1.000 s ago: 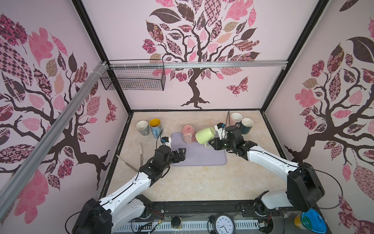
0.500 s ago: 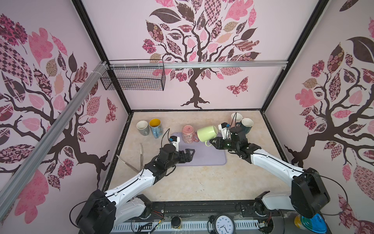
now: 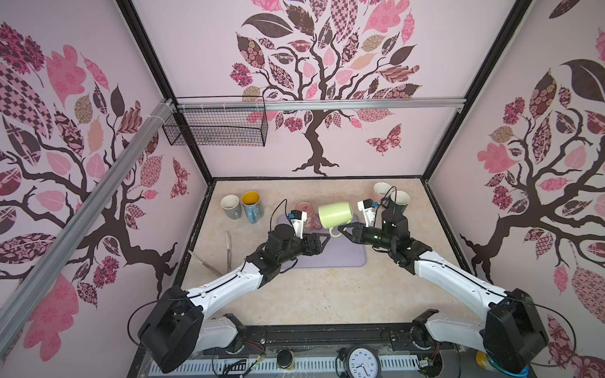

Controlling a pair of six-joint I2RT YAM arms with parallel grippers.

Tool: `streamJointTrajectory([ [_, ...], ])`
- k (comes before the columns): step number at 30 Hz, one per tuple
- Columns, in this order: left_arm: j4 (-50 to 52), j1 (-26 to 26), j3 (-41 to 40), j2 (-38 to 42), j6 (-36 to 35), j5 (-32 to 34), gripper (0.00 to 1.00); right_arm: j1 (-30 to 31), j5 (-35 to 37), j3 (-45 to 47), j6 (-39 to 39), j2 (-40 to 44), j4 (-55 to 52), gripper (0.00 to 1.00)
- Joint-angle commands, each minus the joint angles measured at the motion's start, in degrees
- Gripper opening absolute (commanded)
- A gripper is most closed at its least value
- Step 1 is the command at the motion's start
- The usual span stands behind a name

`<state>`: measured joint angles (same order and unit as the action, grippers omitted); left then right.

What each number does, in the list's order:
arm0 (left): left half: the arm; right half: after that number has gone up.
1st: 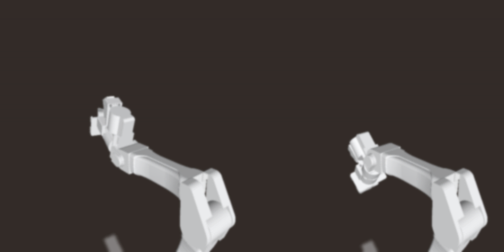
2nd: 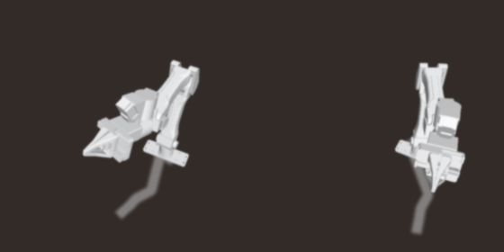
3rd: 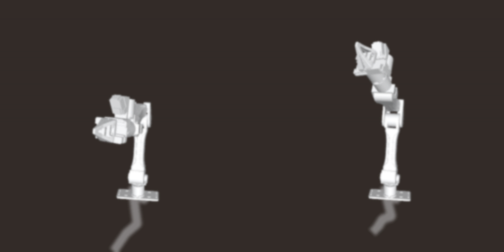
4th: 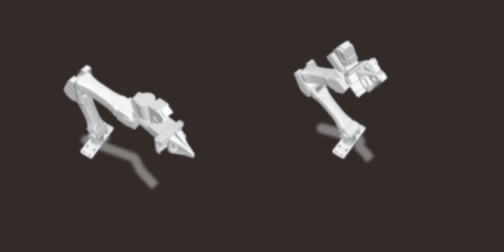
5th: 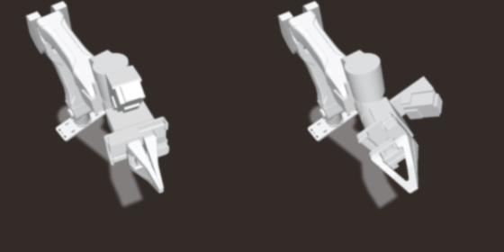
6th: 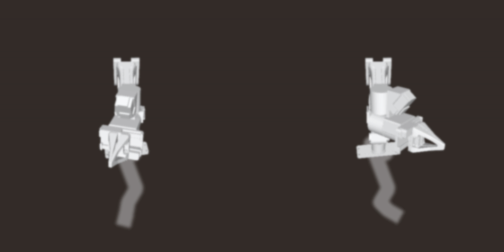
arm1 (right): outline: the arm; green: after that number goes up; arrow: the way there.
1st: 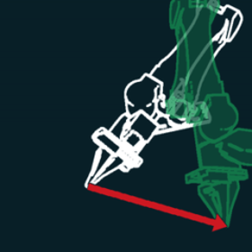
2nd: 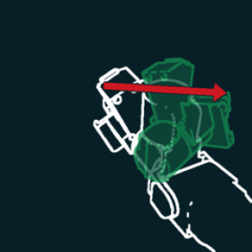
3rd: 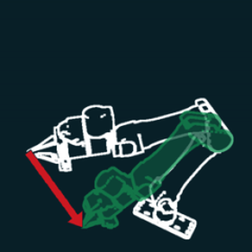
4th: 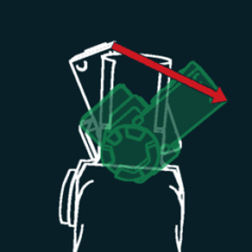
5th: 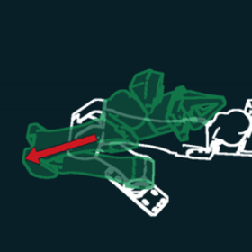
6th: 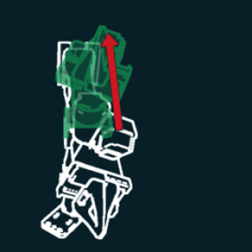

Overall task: Turn the mug right side up
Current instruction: Place the mug at the top-left of the table.

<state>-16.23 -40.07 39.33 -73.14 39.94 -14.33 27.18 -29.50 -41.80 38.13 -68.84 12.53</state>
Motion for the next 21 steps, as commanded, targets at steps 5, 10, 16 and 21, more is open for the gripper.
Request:
streamJointTrajectory([
  [5, -5.93, -0.44, 2.74, -2.12, -0.04, -3.51, 0.68, -0.38, -2.52, -0.57, 1.76, 3.75, 7.44, 0.0],
  [10, -6.45, -0.7, 3.62, -3.16, 0.29, -4.04, 0.62, -0.43, -3.77, -0.08, 3.59, 3.76, 9.92, 0.0],
  [16, -7.84, -0.67, 4.31, -3.81, 0.95, -4.91, 0.54, -0.37, -4.69, 0.91, 5.83, 2.77, 13.11, 0.0],
  [21, -8.97, -0.71, 4.57, -4.47, 1.29, -5.73, 0.5, -0.43, -4.6, 1.42, 6.56, 2.22, 14.83, 0.0],
])
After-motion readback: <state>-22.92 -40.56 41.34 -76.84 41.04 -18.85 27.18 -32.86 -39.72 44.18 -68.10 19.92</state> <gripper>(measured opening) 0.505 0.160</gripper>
